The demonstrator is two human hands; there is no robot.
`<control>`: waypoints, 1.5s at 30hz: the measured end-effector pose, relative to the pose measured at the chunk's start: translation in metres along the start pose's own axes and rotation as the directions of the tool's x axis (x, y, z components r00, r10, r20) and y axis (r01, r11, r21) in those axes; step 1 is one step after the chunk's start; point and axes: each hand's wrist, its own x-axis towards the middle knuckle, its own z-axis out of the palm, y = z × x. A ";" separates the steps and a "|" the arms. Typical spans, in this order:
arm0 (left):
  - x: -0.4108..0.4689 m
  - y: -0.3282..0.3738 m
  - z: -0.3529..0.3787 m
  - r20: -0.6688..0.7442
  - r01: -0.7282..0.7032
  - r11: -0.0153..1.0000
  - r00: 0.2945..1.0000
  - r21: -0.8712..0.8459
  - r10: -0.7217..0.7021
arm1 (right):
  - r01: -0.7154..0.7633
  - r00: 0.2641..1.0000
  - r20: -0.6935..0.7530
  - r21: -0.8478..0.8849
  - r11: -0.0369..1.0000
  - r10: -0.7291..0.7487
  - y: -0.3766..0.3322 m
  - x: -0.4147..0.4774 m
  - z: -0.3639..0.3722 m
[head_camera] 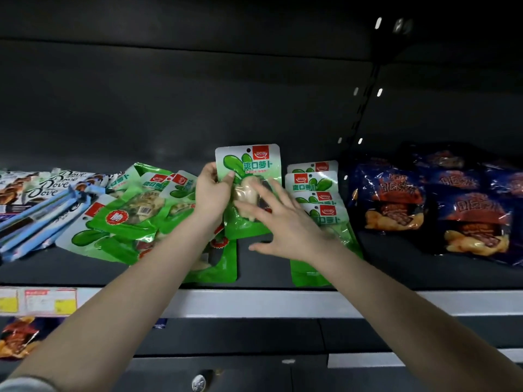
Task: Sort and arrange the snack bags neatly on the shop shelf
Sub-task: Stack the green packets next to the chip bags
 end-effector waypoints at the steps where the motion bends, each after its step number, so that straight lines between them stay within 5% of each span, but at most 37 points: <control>1: 0.001 -0.001 0.002 0.007 0.001 1.000 1.000 -0.008 -0.001 | 0.008 1.000 0.023 -0.032 0.999 -0.008 -0.002 0.000 0.004; 6: 0.005 -0.007 0.008 0.026 0.016 1.000 1.000 0.017 -0.017 | -0.060 0.998 -0.011 -0.067 0.996 0.060 0.004 0.002 0.010; 9: 0.015 -0.009 0.007 0.076 -0.089 0.968 0.994 0.235 0.073 | -0.095 0.995 0.024 -0.080 0.992 0.097 0.001 0.008 0.013; 13: 0.024 -0.008 -0.001 0.250 -0.316 0.750 0.946 0.580 0.205 | -0.208 0.964 0.176 0.024 0.978 0.200 0.001 0.017 0.012; 17: 0.027 -0.013 -0.006 0.312 -0.315 0.639 0.942 0.702 0.121 | -0.254 0.927 0.284 -0.007 0.967 0.245 -0.001 0.024 0.012; 19: 0.026 -0.018 -0.006 0.350 -0.315 0.490 0.937 0.813 0.021 | -0.272 0.911 0.304 -0.063 0.960 0.278 -0.004 0.027 0.012; 22: 0.021 -0.027 -0.008 0.389 -0.378 0.127 0.918 0.917 -0.072 | -0.300 0.888 0.316 -0.158 0.941 0.336 -0.010 0.033 0.011; 26: 0.016 -0.032 -0.010 0.460 -0.469 -0.089 0.882 0.879 -0.106 | -0.302 0.876 0.309 -0.250 0.920 0.371 -0.019 0.041 0.012; 35: 0.014 -0.027 -0.023 0.468 -0.483 -0.074 0.870 0.873 -0.154 | -0.387 0.862 0.308 -0.116 0.915 0.403 -0.019 0.040 0.019; 37: 0.015 -0.022 -0.023 0.460 -0.460 0.040 0.874 0.887 -0.159 | -0.379 0.897 0.243 -0.010 0.925 0.370 -0.015 0.038 0.016; 40: 0.017 -0.007 -0.034 0.387 -0.340 0.341 0.919 0.877 -0.079 | -0.292 0.955 0.085 0.100 0.951 0.284 -0.011 0.035 0.014; 45: 0.014 0.006 -0.068 0.286 -0.261 0.351 0.958 0.899 -0.022 | -0.180 0.983 0.003 0.157 0.971 0.182 -0.025 0.045 0.017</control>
